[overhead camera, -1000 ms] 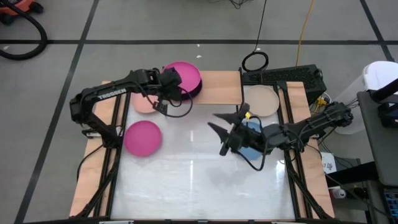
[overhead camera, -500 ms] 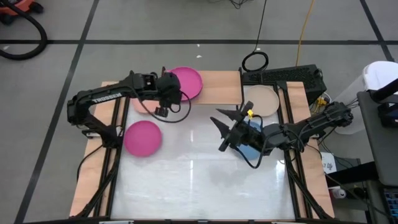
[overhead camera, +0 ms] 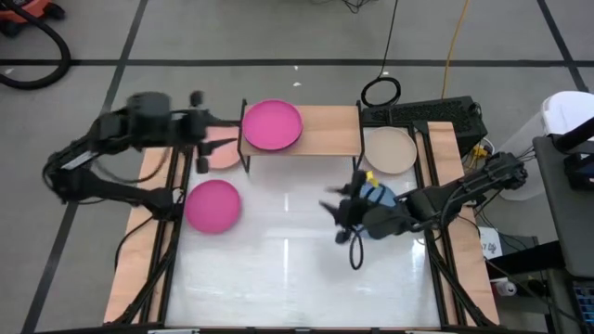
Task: Place and stack plates onto a shelf
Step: Put the blue plate on the shelf, then stack the pink plate on top of the blue plate on the shelf
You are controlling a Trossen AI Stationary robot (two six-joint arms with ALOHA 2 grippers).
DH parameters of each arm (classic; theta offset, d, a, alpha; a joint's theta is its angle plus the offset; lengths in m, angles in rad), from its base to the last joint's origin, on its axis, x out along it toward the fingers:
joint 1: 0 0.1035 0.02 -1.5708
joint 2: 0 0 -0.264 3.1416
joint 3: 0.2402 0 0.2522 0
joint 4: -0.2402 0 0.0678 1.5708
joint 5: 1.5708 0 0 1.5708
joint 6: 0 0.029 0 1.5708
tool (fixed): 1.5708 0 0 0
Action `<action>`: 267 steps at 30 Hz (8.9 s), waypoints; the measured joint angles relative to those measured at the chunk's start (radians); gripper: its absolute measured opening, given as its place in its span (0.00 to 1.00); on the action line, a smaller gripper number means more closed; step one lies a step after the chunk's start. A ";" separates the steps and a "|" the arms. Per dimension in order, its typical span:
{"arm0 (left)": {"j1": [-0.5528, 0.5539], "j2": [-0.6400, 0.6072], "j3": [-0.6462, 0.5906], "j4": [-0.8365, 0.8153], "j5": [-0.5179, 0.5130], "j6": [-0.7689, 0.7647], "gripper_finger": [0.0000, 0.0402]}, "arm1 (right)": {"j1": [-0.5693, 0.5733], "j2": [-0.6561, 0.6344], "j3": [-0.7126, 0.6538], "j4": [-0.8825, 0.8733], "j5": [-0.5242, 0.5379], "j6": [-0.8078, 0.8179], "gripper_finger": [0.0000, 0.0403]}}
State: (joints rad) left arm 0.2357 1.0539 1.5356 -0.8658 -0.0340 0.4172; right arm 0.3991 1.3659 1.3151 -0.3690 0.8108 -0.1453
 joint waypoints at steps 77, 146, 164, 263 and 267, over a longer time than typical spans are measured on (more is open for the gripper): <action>-0.161 -0.334 -0.946 0.996 0.112 -0.353 0.32 | -0.004 0.090 -0.588 -0.110 -0.524 0.736 0.39; -0.157 -0.334 -0.946 1.003 0.112 -0.522 0.32 | -0.600 0.200 -0.063 -0.079 -0.389 -0.018 0.00; -0.157 -0.334 -0.946 1.001 0.111 -0.501 0.32 | -0.640 0.206 -0.063 -0.100 -0.397 0.040 0.05; -0.810 0.371 -0.731 -0.115 -0.177 -1.263 0.32 | -0.234 -0.131 -0.074 0.161 -0.363 0.010 0.49; -0.810 0.382 -0.788 -0.093 -0.167 -1.291 0.32 | -0.234 -0.130 -0.109 0.182 -0.363 0.010 0.49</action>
State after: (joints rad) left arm -0.5747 1.4355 0.7474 -0.9583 -0.2008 -0.8733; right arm 0.1654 1.2359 1.2066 -0.1875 0.4480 -0.1349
